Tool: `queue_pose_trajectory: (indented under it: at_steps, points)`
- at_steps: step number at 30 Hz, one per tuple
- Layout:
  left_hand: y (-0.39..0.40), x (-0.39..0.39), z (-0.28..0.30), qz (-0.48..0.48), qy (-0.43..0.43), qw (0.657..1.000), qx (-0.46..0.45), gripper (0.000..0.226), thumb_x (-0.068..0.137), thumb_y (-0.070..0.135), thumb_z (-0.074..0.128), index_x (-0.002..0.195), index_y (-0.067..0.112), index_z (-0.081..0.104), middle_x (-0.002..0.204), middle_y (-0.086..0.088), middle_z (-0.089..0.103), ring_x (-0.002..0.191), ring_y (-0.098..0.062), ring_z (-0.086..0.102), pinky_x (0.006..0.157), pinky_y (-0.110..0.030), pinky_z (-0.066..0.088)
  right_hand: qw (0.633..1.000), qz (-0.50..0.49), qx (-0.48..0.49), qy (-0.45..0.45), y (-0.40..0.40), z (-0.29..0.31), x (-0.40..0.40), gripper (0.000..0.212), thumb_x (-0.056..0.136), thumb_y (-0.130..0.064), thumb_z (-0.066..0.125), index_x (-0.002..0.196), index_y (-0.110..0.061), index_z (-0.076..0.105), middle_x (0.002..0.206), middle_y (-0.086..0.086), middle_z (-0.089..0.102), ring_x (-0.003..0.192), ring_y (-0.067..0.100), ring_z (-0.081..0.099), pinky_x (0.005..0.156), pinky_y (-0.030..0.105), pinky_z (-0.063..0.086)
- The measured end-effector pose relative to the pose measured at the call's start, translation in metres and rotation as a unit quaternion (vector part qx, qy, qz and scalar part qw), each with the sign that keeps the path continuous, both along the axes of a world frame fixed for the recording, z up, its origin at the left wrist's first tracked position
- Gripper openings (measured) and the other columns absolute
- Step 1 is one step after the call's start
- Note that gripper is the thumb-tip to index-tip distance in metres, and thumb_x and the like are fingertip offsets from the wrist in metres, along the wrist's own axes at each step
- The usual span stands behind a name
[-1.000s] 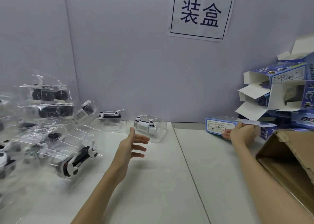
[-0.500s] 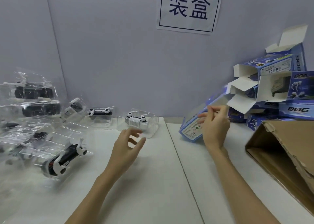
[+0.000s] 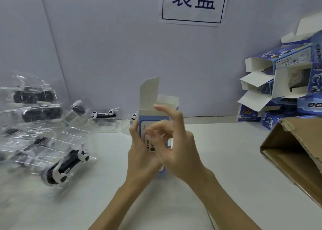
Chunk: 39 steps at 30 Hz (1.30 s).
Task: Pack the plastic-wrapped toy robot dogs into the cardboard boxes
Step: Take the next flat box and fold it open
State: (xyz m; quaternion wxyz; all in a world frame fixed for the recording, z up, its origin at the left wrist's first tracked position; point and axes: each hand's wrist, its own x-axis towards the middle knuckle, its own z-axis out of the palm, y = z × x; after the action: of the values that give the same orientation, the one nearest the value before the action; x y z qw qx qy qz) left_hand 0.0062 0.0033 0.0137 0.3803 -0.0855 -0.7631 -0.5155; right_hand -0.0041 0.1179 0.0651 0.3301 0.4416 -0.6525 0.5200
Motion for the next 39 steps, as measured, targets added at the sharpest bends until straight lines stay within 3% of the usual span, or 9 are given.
queue_pose_trajectory:
  at_steps: [2,6,10,15,18,22,26,31,39]
  points:
    - [-0.022,-0.001,-0.001,-0.115,-0.046,0.988,0.088,0.111,0.073,0.03,0.09,0.152,0.049,0.015,0.134,0.009,0.062,0.12,-0.017,0.067,0.09,-0.035,0.062,0.996,-0.049,-0.068,0.016,0.012,0.002,-0.01,0.043,0.102,-0.022,0.067,0.137,-0.022,0.042,0.1,-0.009,0.07,0.087,0.011,0.072,0.071,0.024,0.059]
    - [-0.05,0.003,0.006,-0.244,-0.102,0.953,0.15,0.098,0.07,0.028,0.081,0.154,0.046,0.033,0.135,0.003,0.064,0.124,-0.023,0.065,0.093,-0.041,0.06,0.98,-0.137,-0.122,-0.081,0.03,0.002,-0.036,0.05,0.096,-0.03,0.075,0.134,-0.022,0.044,0.125,-0.004,0.057,0.114,0.017,0.061,0.093,0.027,0.054]
    - [-0.051,0.001,0.004,-0.239,-0.098,0.95,0.175,0.101,0.069,0.02,0.071,0.153,0.059,0.032,0.144,0.003,0.054,0.126,-0.023,0.061,0.095,-0.047,0.059,0.96,0.049,-0.055,-0.272,0.025,-0.009,-0.038,0.062,0.097,-0.046,0.062,0.149,-0.047,0.029,0.146,-0.014,0.053,0.127,0.009,0.062,0.096,0.031,0.059]
    - [-0.051,0.004,0.008,-0.181,-0.045,0.965,0.185,0.089,0.084,0.046,0.078,0.151,0.067,0.024,0.148,0.027,0.052,0.129,-0.005,0.061,0.09,-0.025,0.059,0.979,0.022,-0.063,-0.192,0.009,-0.019,-0.031,0.068,0.098,-0.042,0.069,0.156,-0.039,0.032,0.146,-0.028,0.048,0.135,0.006,0.052,0.098,0.019,0.052]
    - [-0.05,0.006,0.009,-0.144,-0.038,0.975,0.163,0.088,0.085,0.058,0.078,0.155,0.057,0.024,0.145,0.003,0.061,0.124,-0.022,0.068,0.096,-0.037,0.06,0.987,0.014,-0.043,-0.156,0.006,-0.023,-0.03,0.063,0.096,-0.049,0.066,0.152,-0.039,0.04,0.15,-0.018,0.045,0.14,0.012,0.047,0.101,0.02,0.05]
    - [-0.046,0.013,0.012,-0.156,-0.064,0.979,0.116,0.058,0.089,0.044,0.077,0.136,0.04,0.043,0.109,-0.004,0.074,0.099,-0.031,0.077,0.078,-0.037,0.064,0.984,0.022,-0.03,-0.173,0.008,-0.03,-0.036,0.049,0.101,-0.039,0.064,0.147,-0.032,0.048,0.157,-0.017,0.039,0.147,0.011,0.04,0.108,0.037,0.052]
    - [-0.038,0.013,0.014,-0.162,-0.06,0.98,0.097,0.045,0.092,0.041,0.075,0.126,0.036,0.046,0.131,-0.006,0.061,0.112,-0.033,0.073,0.074,-0.042,0.065,0.982,0.038,-0.044,-0.182,0.018,-0.03,-0.041,0.03,0.095,-0.031,0.066,0.122,-0.02,0.061,0.154,-0.011,0.038,0.139,0.009,0.049,0.072,0.038,0.066]
    - [-0.046,0.014,0.02,-0.073,0.0,0.994,0.081,0.046,0.089,0.061,0.067,0.127,0.035,0.061,0.158,0.022,0.034,0.145,-0.015,0.045,0.092,-0.049,0.06,0.965,0.077,-0.078,-0.237,0.012,-0.028,-0.034,0.029,0.096,-0.045,0.063,0.12,-0.03,0.061,0.149,-0.02,0.047,0.129,0.013,0.061,0.076,0.031,0.064]
    - [-0.056,0.017,0.032,-0.15,0.003,0.974,0.167,0.061,0.092,0.024,0.077,0.139,0.042,0.043,0.14,0.01,0.056,0.122,-0.013,0.065,0.082,-0.026,0.061,0.962,0.075,-0.08,-0.252,0.013,-0.019,-0.032,0.071,0.088,-0.067,0.066,0.148,-0.041,0.039,0.135,-0.014,0.058,0.13,0.025,0.059,0.084,0.048,0.064]
